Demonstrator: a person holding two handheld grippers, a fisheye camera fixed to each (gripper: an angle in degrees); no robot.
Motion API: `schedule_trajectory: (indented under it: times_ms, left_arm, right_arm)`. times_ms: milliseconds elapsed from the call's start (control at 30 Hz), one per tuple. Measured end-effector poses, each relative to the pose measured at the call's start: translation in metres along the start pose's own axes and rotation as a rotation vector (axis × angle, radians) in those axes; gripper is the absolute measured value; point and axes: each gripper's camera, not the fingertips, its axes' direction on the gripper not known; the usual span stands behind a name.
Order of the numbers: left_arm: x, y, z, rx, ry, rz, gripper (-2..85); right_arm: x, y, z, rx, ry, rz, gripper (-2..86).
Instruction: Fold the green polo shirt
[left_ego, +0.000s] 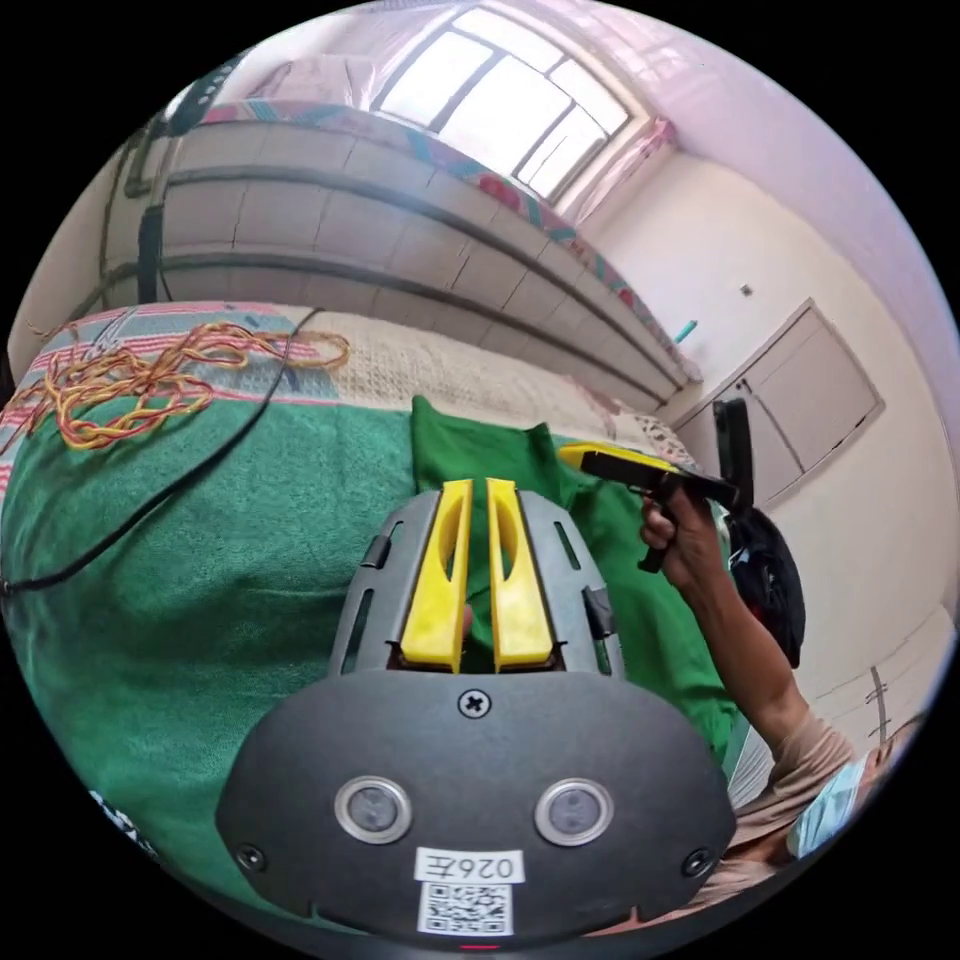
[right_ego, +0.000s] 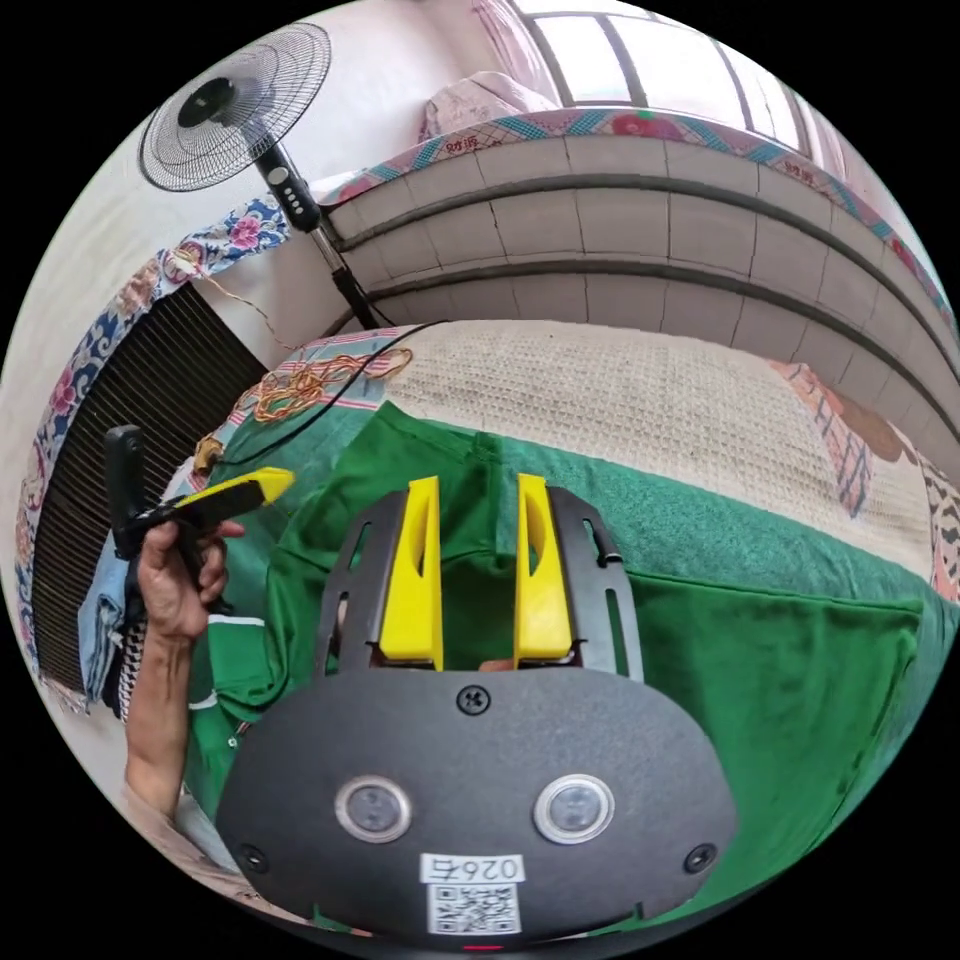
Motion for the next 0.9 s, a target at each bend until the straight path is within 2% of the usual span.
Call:
schedule_trajectory:
  times_ms: [100,167,233,267,333,400,467,533,600,667,800,900]
  left_arm:
    - [-0.016,-0.003,0.016,-0.023,-0.027,-0.086,10.5]
    - [-0.023,-0.011,0.061,-0.147,-0.034,-0.133,10.2]
    - [-0.011,-0.014,0.061,-0.127,-0.136,-0.104,6.2]
    - [-0.005,-0.021,0.065,-0.149,-0.06,-0.075,1.0]
    - [0.01,-0.023,0.047,-0.058,0.091,-0.019,0.2]
    - [0.039,-0.018,0.02,0.018,0.213,0.102,0.0]
    - [0.095,0.009,-0.019,0.031,0.282,0.318,0.3]
    - [0.13,0.043,-0.049,0.035,0.21,0.428,1.6]
    - [0.151,0.08,-0.075,0.06,0.1,0.49,4.2]
    - [0.157,0.115,-0.098,0.069,0.044,0.512,5.1]
    - [0.138,0.131,-0.086,-0.002,-0.002,0.423,5.4]
    - [0.115,0.119,-0.054,-0.077,-0.03,0.334,8.6]
  right_arm:
    - [0.009,0.004,0.014,-0.024,-0.08,0.055,13.7]
    - [0.01,0.007,0.035,-0.09,-0.111,0.064,13.7]
    - [-0.001,0.014,0.039,-0.1,0.027,0.02,10.2]
    - [-0.009,0.017,0.039,-0.123,0.131,-0.027,3.8]
    - [-0.015,0.028,0.02,-0.058,0.149,-0.073,-0.4]
    - [-0.014,0.065,-0.042,0.151,-0.003,-0.159,-1.4]
    - [-0.013,0.11,-0.096,0.25,-0.162,-0.298,-1.5]
    - [-0.012,0.169,-0.145,0.289,-0.193,-0.456,-1.6]
    - [-0.006,0.249,-0.187,0.248,-0.095,-0.61,-1.5]
    - [0.006,0.3,-0.205,0.2,-0.03,-0.66,-1.3]
    - [0.047,0.373,-0.237,0.179,0.001,-0.595,-0.8]
    - [0.064,0.376,-0.236,0.155,-0.014,-0.52,0.3]
